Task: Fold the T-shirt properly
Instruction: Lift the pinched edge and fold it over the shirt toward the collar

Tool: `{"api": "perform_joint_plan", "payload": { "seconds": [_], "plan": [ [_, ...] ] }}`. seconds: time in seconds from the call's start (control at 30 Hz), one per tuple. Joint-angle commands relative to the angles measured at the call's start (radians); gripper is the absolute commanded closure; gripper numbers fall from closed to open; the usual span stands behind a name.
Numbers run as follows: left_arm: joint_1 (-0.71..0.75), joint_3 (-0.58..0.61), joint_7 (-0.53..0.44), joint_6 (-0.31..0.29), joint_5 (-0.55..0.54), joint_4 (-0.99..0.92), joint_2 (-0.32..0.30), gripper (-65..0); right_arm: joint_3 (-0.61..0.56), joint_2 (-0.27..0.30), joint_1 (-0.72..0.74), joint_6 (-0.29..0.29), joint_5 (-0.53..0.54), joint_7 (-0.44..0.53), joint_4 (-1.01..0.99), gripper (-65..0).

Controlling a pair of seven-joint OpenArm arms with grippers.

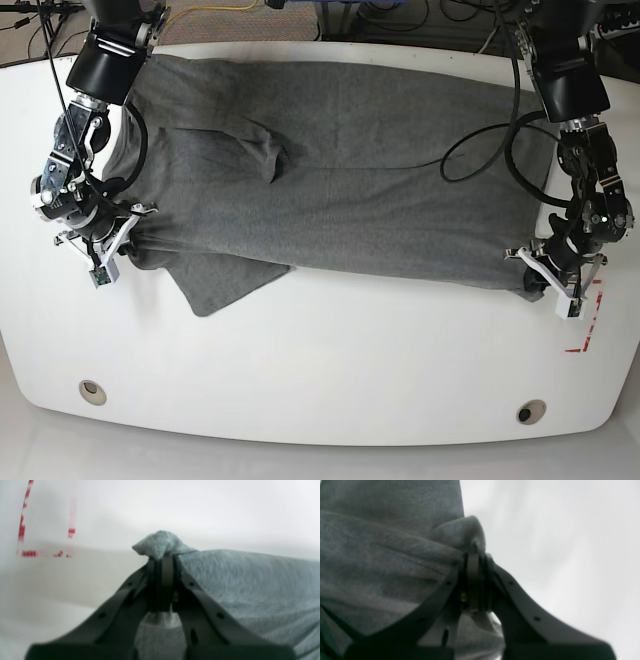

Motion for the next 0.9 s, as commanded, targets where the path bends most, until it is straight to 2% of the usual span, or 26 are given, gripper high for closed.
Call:
{"api": "perform_joint_plan", "payload": {
  "seconds": [0.0, 0.13, 0.37, 0.5, 0.87],
  "plan": [
    [-0.004, -0.014, 0.007, -0.021, 0.0, 0.053, -0.018, -0.7, 0.006, 0.018, 0.0, -0.001, -0.001, -0.012, 0.063, 0.0],
    [0.037, -0.025, 0.087, -0.054, 0.0, 0.139, -0.015, -0.7, 0.006, 0.014, -0.056, -0.001, -0.001, -0.057, 0.147, 0.0],
    [0.132, -0.06, 0.182, -0.06, 0.0, 0.277, -0.009, -0.7, 0.006, -0.031, -0.16, -0.001, -0.002, -0.083, 0.288, 0.0],
    [0.183, -0.069, 0.192, -0.06, 0.0, 0.32, -0.011, -0.8, 0.006, -0.058, -0.215, -0.001, -0.004, -0.095, 0.34, 0.0],
    [0.279, -0.065, 0.192, -0.06, 0.004, 0.326, -0.028, -1.1, 0.006, -0.089, -0.312, -0.001, -0.007, -0.117, 0.382, -0.2]
  ]
}}
